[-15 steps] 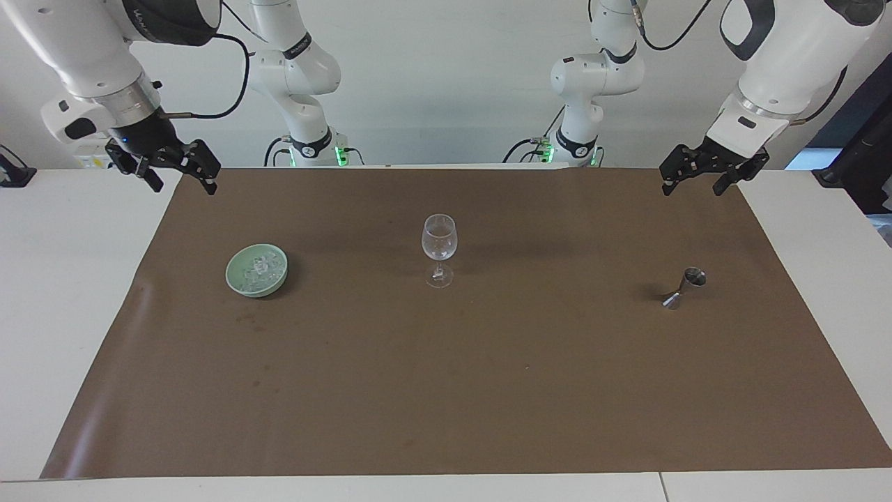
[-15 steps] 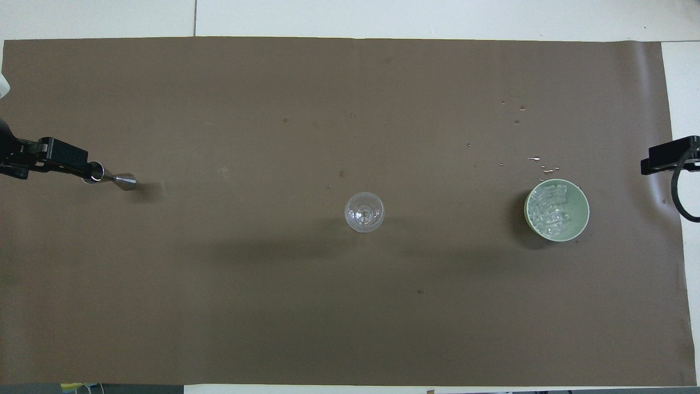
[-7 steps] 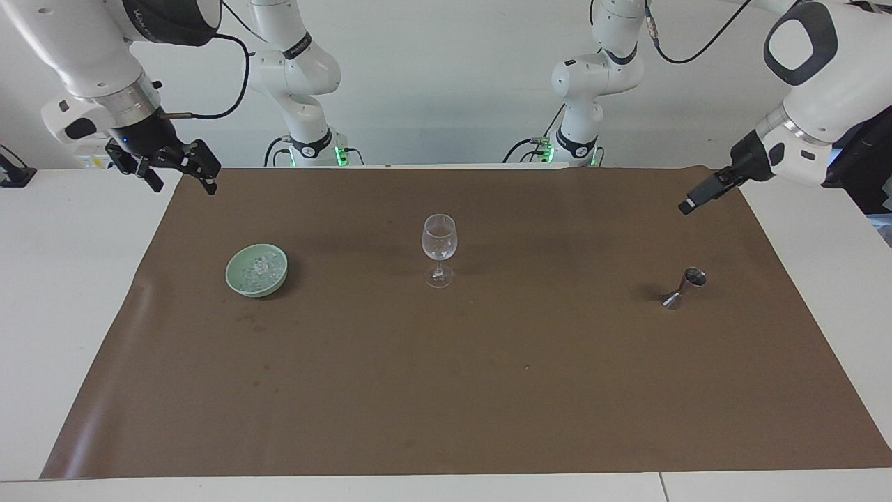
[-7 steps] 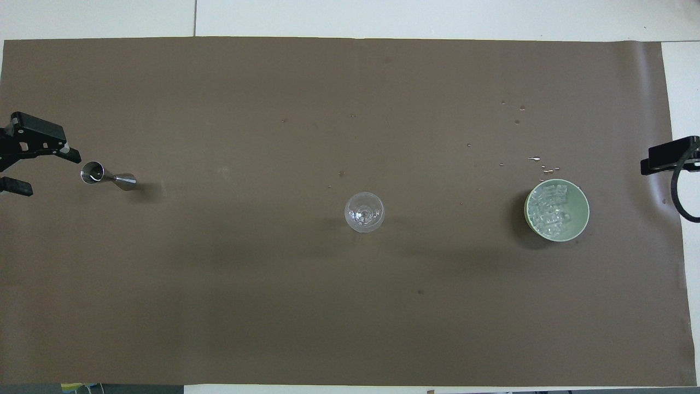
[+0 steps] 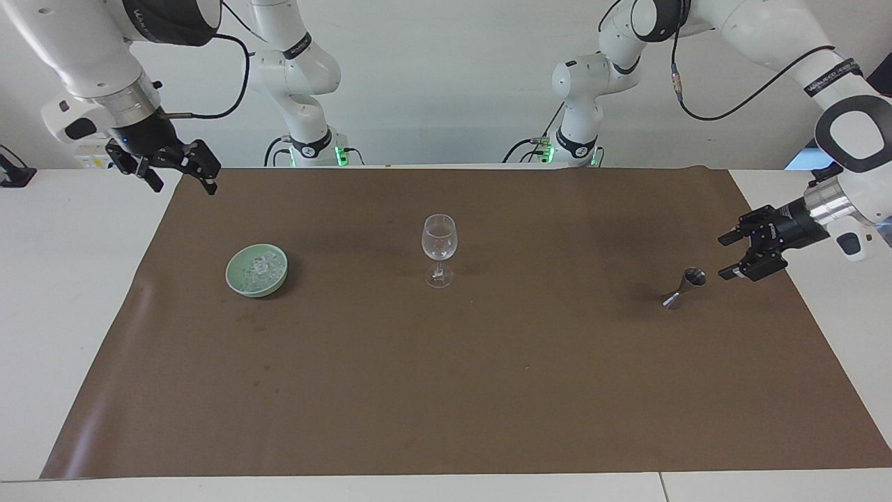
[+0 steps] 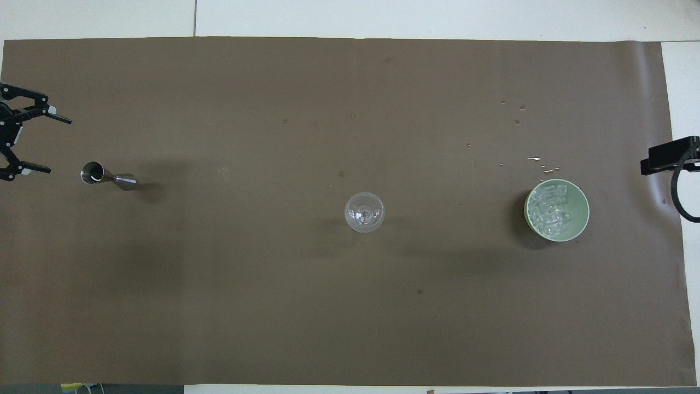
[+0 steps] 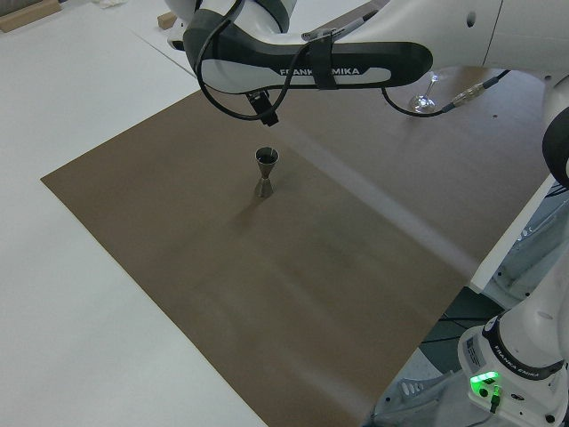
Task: Pour wine and add ice with both arms
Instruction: 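Open the left gripper and close it around the silver jigger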
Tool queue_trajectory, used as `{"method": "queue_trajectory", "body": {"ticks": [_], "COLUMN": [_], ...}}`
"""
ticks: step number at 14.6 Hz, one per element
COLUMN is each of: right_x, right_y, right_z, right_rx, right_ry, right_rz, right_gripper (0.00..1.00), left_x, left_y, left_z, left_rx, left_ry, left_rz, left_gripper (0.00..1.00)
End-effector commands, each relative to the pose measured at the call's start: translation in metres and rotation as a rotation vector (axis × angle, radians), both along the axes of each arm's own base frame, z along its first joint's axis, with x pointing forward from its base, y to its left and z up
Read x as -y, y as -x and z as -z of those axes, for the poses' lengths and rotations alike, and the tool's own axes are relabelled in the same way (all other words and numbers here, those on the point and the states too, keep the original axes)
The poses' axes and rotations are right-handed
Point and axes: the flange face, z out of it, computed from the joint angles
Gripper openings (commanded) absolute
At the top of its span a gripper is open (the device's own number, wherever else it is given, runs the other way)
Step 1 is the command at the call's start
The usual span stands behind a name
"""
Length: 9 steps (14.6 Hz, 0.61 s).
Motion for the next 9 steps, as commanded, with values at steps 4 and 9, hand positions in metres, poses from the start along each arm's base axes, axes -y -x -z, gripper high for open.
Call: {"method": "queue_trajectory", "body": {"ticks": [4,9], "right_x": [-0.001,-0.001], "right_y": [0.005,0.005], "right_z": [0.000,0.001], "right_rx": [-0.008,-0.009], "right_ry": [-0.011,-0.011], "right_rz": [0.012,0.013], "right_gripper": [1.00,1.00], "left_x": [-0.069,-0.102], "left_y": [-0.003,0.007], "left_z": [0.078,0.128], "left_rx": [-0.153,-0.178], "left_ry": [0.198,0.286], "left_rz": [-0.233,-0.428], "left_gripper": [1.00,1.00]}}
